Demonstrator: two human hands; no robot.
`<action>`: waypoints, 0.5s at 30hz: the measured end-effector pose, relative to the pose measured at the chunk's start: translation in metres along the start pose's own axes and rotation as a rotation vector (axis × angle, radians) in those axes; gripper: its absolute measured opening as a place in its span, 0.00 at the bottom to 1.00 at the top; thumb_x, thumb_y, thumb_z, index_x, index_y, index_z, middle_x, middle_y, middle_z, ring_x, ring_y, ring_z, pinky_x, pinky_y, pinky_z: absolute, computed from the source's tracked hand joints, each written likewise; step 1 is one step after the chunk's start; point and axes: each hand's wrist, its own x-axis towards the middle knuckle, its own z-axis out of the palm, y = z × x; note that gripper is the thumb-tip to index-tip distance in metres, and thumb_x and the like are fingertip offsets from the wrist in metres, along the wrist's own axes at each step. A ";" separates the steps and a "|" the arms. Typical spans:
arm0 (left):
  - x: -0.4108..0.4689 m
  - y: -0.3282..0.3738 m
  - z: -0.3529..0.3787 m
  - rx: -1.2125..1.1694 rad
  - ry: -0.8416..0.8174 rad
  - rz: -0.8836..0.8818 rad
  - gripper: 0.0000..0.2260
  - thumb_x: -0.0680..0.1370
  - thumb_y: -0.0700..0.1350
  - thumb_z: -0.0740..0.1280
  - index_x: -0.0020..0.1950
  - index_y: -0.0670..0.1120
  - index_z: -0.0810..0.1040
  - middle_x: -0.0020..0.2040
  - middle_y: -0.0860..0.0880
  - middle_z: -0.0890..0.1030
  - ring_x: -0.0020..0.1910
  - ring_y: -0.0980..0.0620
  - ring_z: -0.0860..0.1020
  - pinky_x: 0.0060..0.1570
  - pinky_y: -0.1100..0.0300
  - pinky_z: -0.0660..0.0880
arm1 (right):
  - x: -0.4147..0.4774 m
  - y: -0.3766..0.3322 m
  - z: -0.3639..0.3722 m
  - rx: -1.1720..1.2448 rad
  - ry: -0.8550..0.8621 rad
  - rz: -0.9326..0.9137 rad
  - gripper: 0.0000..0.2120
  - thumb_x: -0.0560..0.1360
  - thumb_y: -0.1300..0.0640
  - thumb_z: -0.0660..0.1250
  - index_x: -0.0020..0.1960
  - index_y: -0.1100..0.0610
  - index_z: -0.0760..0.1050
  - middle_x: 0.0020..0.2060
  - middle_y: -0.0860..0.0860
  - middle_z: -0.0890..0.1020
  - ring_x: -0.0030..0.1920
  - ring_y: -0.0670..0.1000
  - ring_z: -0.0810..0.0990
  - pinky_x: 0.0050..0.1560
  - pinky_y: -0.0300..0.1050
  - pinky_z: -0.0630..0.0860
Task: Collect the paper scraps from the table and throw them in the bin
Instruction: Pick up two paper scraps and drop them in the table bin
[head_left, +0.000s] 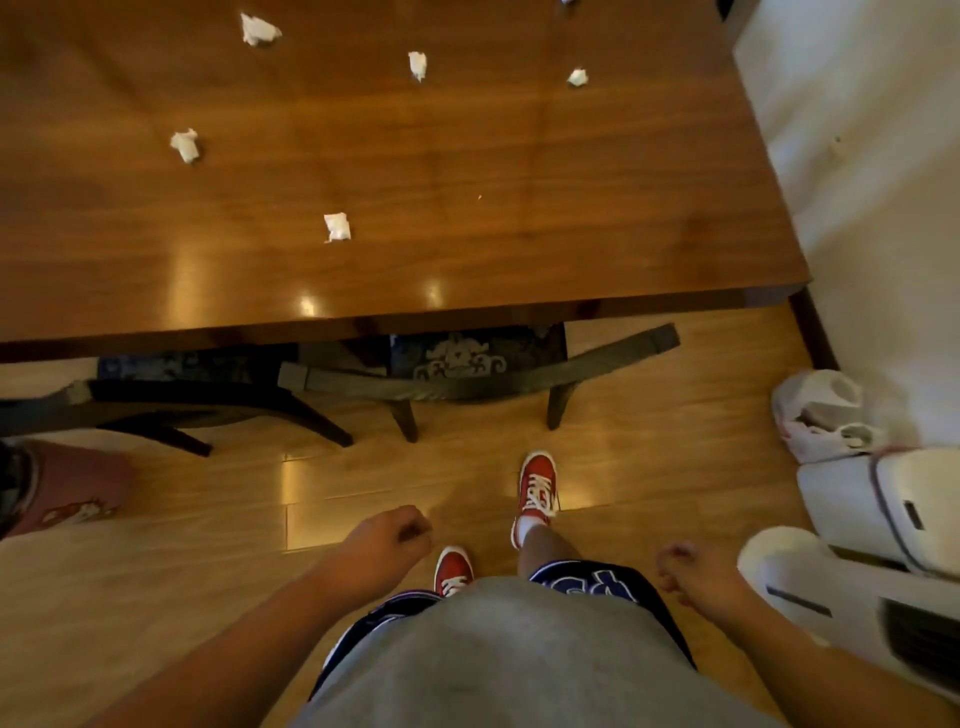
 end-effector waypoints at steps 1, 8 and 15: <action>0.000 0.019 -0.003 -0.007 -0.001 0.038 0.03 0.77 0.55 0.65 0.47 0.59 0.77 0.44 0.55 0.81 0.43 0.58 0.79 0.41 0.66 0.72 | 0.000 -0.016 -0.012 -0.031 -0.015 -0.078 0.07 0.77 0.61 0.63 0.43 0.58 0.78 0.36 0.55 0.81 0.38 0.55 0.78 0.40 0.47 0.71; 0.012 0.148 -0.035 -0.051 0.065 0.232 0.04 0.77 0.57 0.65 0.50 0.63 0.77 0.45 0.63 0.81 0.47 0.65 0.78 0.44 0.69 0.75 | -0.031 -0.154 -0.099 -0.237 -0.068 -0.550 0.03 0.77 0.49 0.64 0.50 0.43 0.76 0.46 0.39 0.80 0.48 0.39 0.78 0.43 0.34 0.72; 0.064 0.231 -0.098 -0.206 0.137 0.274 0.05 0.77 0.55 0.65 0.52 0.63 0.77 0.46 0.59 0.81 0.44 0.66 0.79 0.39 0.70 0.75 | -0.008 -0.275 -0.149 -0.283 -0.034 -0.736 0.05 0.78 0.50 0.65 0.53 0.45 0.74 0.45 0.42 0.78 0.46 0.38 0.77 0.41 0.32 0.73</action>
